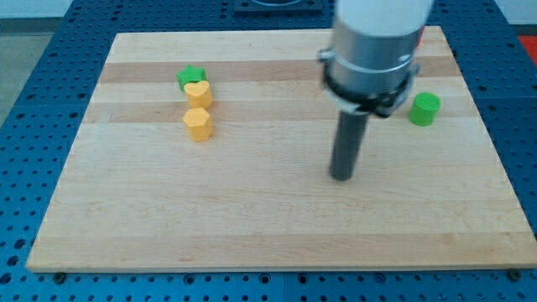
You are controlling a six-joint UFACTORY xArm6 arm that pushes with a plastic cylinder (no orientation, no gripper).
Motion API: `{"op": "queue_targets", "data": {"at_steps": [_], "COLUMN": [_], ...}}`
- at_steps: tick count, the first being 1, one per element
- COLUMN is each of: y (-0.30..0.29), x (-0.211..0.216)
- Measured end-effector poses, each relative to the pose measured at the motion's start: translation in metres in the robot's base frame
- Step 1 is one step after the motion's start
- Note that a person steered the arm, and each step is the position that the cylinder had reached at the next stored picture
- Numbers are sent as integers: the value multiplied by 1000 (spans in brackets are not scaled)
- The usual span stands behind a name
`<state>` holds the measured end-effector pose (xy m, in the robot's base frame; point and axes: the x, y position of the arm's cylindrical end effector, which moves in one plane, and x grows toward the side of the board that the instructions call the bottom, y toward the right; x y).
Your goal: Push the yellow hexagon to the green circle
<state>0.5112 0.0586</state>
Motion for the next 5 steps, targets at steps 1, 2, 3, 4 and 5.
{"op": "queue_targets", "data": {"at_steps": [1, 2, 3, 4, 5], "y": [-84, -180, -232, -253, -248], "x": [1, -13, -22, -41, -53]}}
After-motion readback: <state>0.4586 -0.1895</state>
